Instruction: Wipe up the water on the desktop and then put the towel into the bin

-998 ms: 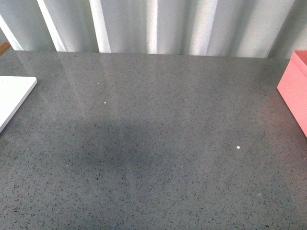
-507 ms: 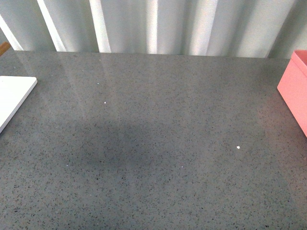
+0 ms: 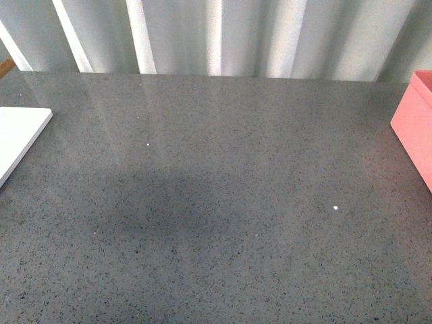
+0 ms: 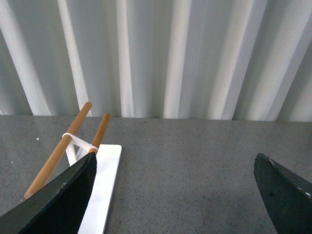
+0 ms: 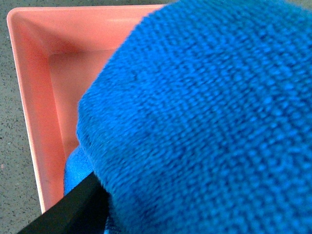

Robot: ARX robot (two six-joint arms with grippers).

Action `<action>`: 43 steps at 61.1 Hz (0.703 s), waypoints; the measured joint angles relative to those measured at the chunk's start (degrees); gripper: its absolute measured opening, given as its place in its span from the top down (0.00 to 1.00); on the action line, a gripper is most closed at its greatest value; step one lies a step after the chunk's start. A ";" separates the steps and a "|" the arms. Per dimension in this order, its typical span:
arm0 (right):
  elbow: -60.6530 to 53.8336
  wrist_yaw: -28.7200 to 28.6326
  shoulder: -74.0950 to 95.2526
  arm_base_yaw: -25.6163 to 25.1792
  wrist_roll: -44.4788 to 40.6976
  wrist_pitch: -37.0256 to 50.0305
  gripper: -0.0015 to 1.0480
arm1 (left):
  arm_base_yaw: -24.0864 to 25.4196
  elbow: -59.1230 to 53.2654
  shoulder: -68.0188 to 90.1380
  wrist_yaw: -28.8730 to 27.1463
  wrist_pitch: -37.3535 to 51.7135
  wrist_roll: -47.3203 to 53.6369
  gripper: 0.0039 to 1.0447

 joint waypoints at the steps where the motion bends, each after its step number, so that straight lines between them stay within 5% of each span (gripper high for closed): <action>1: 0.00 0.00 0.00 0.00 0.00 0.00 0.25 | 0.00 0.00 0.00 0.00 0.00 0.00 0.06; 10: 0.00 0.00 0.00 0.00 0.04 0.00 0.05 | 0.00 0.00 0.00 0.00 0.00 0.00 0.06; 43: 0.00 0.00 0.00 0.00 -0.11 0.00 0.07 | 0.00 0.00 0.00 0.00 0.00 0.00 0.06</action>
